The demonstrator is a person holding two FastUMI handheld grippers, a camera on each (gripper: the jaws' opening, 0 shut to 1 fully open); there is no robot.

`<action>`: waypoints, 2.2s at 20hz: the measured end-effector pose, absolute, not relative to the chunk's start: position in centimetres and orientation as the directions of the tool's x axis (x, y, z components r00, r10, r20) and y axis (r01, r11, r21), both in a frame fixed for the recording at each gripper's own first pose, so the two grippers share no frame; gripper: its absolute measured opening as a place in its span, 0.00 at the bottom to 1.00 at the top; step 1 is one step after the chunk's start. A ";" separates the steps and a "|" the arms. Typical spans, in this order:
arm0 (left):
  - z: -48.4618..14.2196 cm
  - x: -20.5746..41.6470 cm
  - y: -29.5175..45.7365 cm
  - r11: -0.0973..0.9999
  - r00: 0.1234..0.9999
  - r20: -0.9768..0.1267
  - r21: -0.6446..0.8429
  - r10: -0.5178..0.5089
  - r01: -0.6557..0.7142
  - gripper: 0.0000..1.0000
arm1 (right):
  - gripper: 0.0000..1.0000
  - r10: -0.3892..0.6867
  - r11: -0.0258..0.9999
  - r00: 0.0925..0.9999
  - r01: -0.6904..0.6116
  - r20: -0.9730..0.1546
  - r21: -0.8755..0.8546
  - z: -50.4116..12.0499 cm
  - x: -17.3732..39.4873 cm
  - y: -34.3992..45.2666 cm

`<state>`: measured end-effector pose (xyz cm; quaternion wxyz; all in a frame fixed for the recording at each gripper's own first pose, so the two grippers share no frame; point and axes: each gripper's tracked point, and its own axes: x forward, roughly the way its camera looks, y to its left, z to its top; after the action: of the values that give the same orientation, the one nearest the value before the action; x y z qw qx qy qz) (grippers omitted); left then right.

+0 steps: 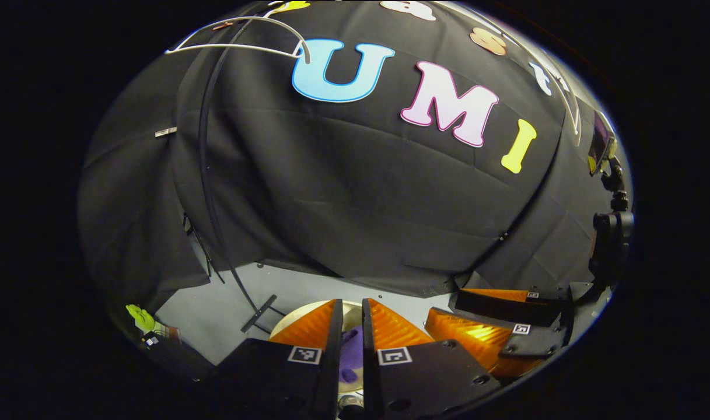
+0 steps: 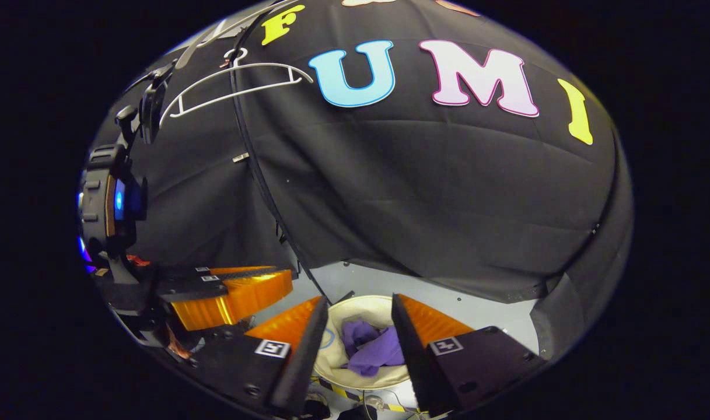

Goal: Grasp the clothes on the hanger with both hands and then place them into the laundry hamper below.

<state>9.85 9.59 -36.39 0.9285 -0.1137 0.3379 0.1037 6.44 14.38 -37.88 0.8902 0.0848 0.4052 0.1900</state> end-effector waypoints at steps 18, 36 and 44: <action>-35.5 8.8 9.9 0.959 0.754 -0.640 -0.096 0.146 -0.268 0.95 | 0.99 0.311 0.950 0.650 -0.205 -0.693 0.234 -37.5 7.6 10.0; -34.7 8.4 8.6 0.963 0.764 -0.631 -0.098 0.136 -0.252 0.95 | 0.99 0.319 0.948 0.672 -0.224 -0.669 0.226 -35.8 7.5 9.4; -34.1 8.2 8.5 0.962 0.769 -0.623 -0.097 0.140 -0.254 0.95 | 0.98 0.317 0.948 0.673 -0.226 -0.669 0.222 -35.5 7.3 9.2</action>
<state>8.25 8.52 -34.09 0.9364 -0.0879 0.3230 0.1052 7.27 9.24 -35.54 0.9125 0.0601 0.3762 0.1488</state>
